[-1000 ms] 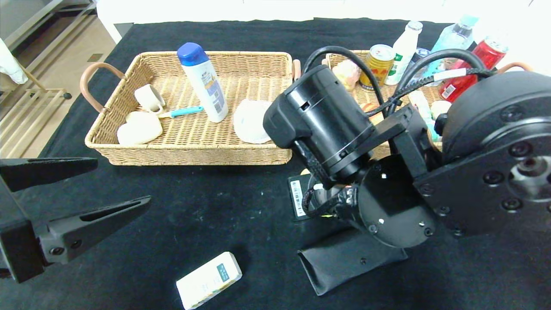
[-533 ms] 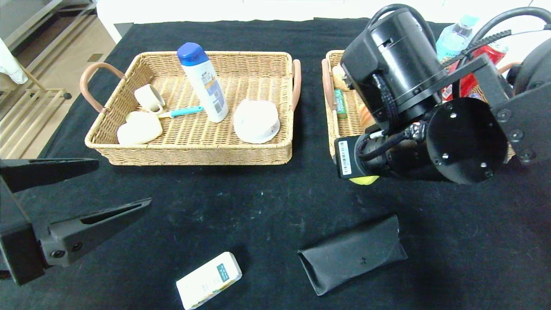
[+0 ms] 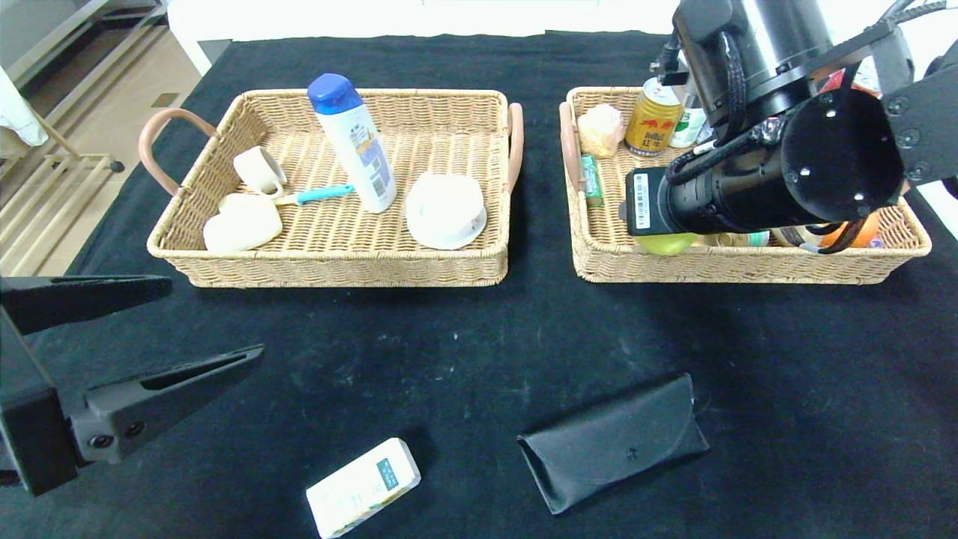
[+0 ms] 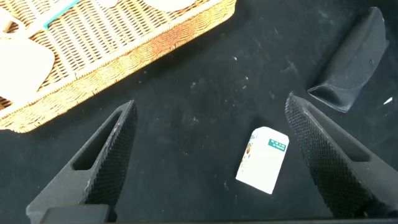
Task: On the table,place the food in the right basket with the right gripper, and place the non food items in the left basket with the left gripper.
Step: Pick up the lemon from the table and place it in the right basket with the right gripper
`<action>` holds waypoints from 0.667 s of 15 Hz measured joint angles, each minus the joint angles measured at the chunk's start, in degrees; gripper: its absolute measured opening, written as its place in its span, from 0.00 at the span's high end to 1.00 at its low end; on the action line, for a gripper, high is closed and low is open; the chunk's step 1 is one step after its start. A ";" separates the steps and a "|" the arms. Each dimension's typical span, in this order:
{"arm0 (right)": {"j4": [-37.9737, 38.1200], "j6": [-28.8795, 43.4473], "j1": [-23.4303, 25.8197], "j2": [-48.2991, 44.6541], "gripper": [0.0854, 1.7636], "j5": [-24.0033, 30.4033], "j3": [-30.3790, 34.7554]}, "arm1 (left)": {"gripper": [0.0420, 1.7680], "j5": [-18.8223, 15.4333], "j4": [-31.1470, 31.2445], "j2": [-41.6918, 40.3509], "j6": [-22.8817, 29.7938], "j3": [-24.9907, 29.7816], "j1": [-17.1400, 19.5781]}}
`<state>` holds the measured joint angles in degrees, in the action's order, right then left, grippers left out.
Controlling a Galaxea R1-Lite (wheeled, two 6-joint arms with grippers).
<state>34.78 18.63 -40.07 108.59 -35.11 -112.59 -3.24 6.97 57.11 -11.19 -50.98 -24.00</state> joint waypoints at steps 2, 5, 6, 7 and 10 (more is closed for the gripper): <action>-4.16 -1.22 1.21 0.85 0.43 0.39 -0.22 | 0.03 0.02 0.02 0.00 0.01 0.00 0.00; -10.19 -3.17 2.07 2.38 0.43 0.46 -0.26 | 0.03 0.00 0.00 0.00 0.01 0.00 0.00; -12.07 -3.64 2.34 2.90 0.43 0.39 -0.26 | 0.03 0.00 -0.01 0.00 -0.02 0.00 0.00; -14.12 -4.13 2.54 3.45 0.43 0.41 -0.24 | 0.03 0.02 -0.01 -0.01 -0.02 0.00 0.00; -19.54 -5.84 3.67 5.24 0.43 0.50 -0.09 | 0.03 0.02 -0.04 -0.01 -0.02 0.00 0.00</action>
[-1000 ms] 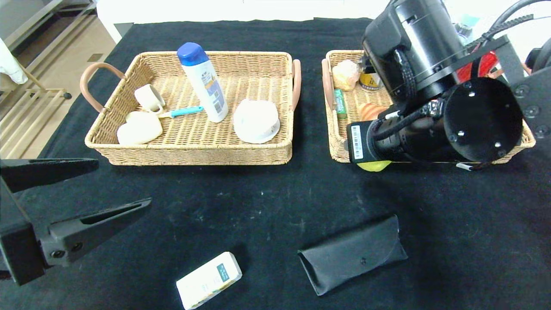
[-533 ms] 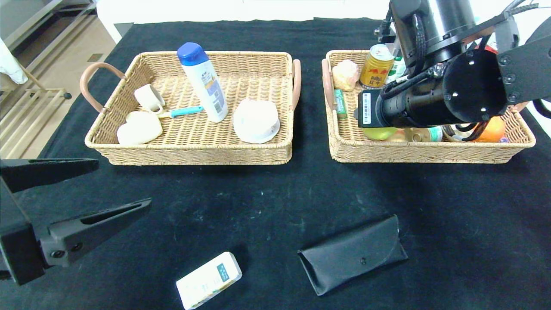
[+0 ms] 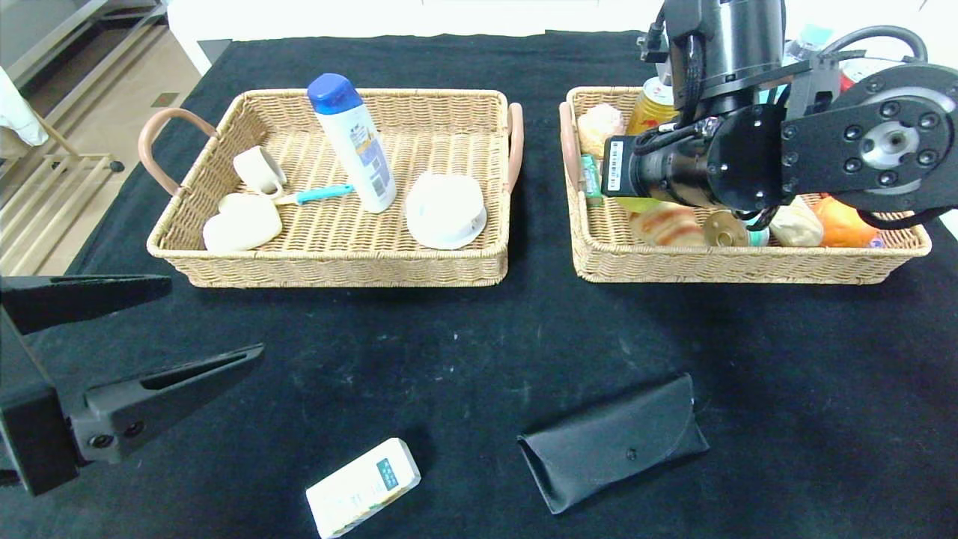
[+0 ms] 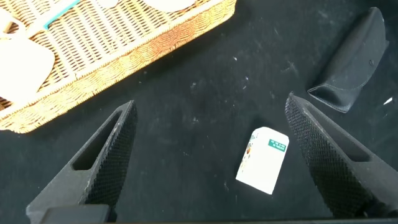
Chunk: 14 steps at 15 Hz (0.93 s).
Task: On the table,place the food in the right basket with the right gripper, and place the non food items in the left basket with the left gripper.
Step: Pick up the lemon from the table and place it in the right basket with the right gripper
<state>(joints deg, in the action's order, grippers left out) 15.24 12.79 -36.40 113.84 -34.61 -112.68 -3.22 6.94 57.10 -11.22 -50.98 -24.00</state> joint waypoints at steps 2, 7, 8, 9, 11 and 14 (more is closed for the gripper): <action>-1.49 -1.24 0.46 1.05 0.43 -0.04 0.00 | 0.03 -0.02 -0.02 0.01 0.00 0.00 0.00; -4.30 -1.90 1.16 2.60 0.43 -0.01 0.02 | 0.03 -0.02 -0.02 0.01 0.02 0.00 0.00; -4.33 -1.88 1.16 2.76 0.43 -0.01 0.02 | 0.03 -0.02 -0.02 0.01 0.02 0.00 0.00; -4.33 -1.90 1.15 2.86 0.43 0.00 0.02 | 0.03 -0.02 -0.02 0.01 0.02 0.00 0.00; -4.33 -1.88 1.21 3.00 0.43 0.00 0.02 | 0.03 0.00 -0.05 0.01 0.02 0.00 0.00; -4.30 -1.88 1.29 3.08 0.34 0.00 0.00 | 0.03 -0.02 -0.02 0.01 0.02 0.00 0.00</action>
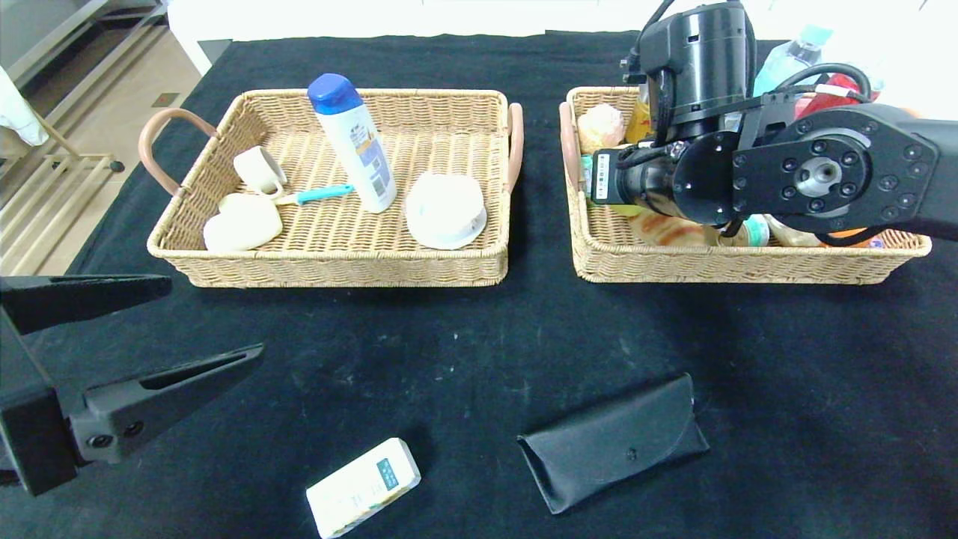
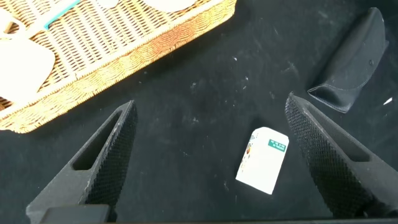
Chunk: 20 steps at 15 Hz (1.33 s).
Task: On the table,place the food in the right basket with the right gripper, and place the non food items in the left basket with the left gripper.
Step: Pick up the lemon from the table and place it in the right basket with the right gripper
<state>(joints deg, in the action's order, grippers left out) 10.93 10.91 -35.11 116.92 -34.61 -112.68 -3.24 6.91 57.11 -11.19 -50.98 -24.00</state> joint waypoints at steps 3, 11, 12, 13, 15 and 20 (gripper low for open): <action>-0.02 0.02 -0.02 0.00 0.24 -0.01 0.00 | 0.03 0.00 0.05 0.02 -0.02 0.00 0.00; 0.72 -0.22 -0.17 -0.63 0.11 -0.12 0.13 | 0.03 -0.06 0.06 0.22 -0.10 0.10 0.02; 1.30 -0.11 -0.35 -1.02 0.10 -0.23 0.38 | 0.03 -0.06 0.09 0.27 -0.10 0.10 0.00; 2.65 0.17 -0.56 -1.55 0.09 -0.41 0.63 | 0.03 -0.06 0.09 0.29 -0.07 0.10 0.00; 8.06 3.72 -1.07 -3.06 0.08 -1.00 1.51 | 0.03 -0.09 0.09 0.35 -0.10 0.10 -0.05; 26.33 21.80 -4.69 -7.41 0.06 -0.54 2.06 | 0.03 0.05 0.11 0.46 -1.49 0.51 -0.33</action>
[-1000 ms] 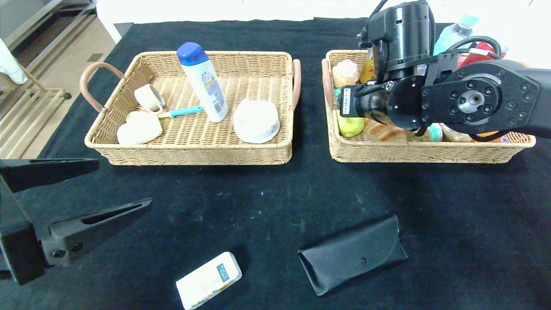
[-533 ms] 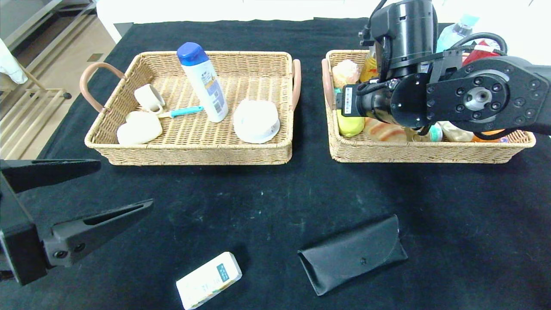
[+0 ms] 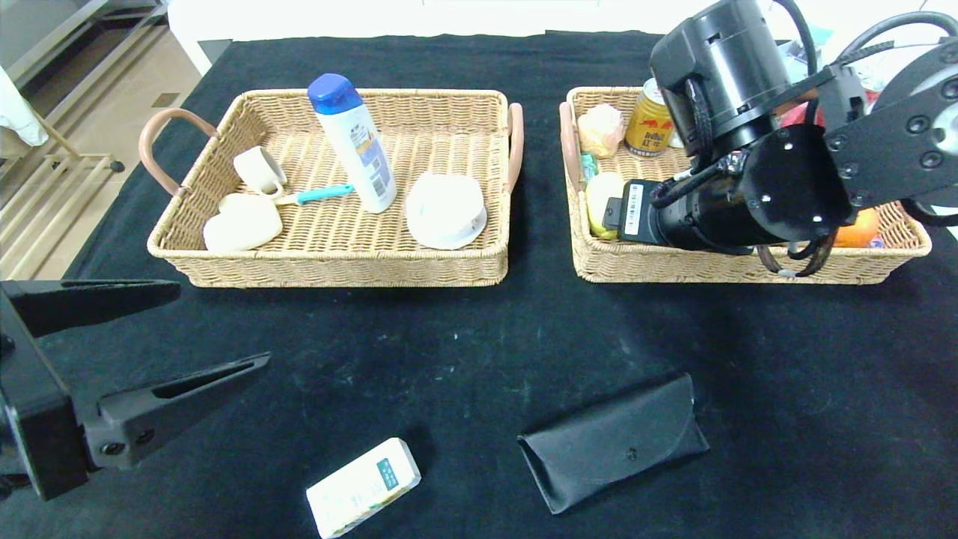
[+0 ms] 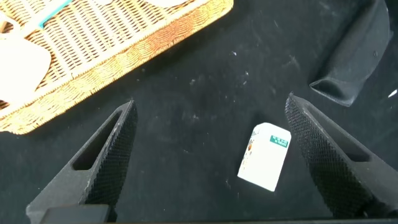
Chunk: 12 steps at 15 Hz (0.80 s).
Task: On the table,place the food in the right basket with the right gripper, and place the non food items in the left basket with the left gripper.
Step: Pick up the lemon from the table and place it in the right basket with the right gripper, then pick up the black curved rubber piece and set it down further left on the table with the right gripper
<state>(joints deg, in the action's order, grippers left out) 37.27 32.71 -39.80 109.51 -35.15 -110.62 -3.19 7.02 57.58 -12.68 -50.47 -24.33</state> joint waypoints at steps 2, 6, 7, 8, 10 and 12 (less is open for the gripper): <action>6.72 7.14 -1.76 -1.22 0.05 0.11 0.00 | 0.03 0.11 -0.09 0.00 -0.09 0.28 -0.15; 16.77 22.91 -4.79 -2.73 0.04 6.99 -0.32 | 0.03 0.37 -0.09 0.00 -0.09 0.37 -0.37; 17.88 26.94 -5.27 -2.95 0.04 9.00 -0.35 | 0.03 0.41 -0.11 0.02 -0.09 0.37 -0.41; 18.71 30.07 -5.53 -3.11 0.04 11.20 -0.38 | 0.03 0.41 -0.11 0.05 -0.07 0.37 -0.41; 20.68 35.05 -5.78 -3.56 0.04 17.46 -0.21 | 0.03 0.39 -0.11 0.06 -0.07 0.44 -0.46; 23.09 38.33 -6.00 -4.06 0.04 20.49 0.01 | 0.03 0.41 -0.11 0.09 -0.09 0.45 -0.46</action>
<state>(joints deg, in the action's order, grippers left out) 60.36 71.03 -45.80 105.45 -14.65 -110.61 -2.78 6.91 57.66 -12.76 -50.02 -24.80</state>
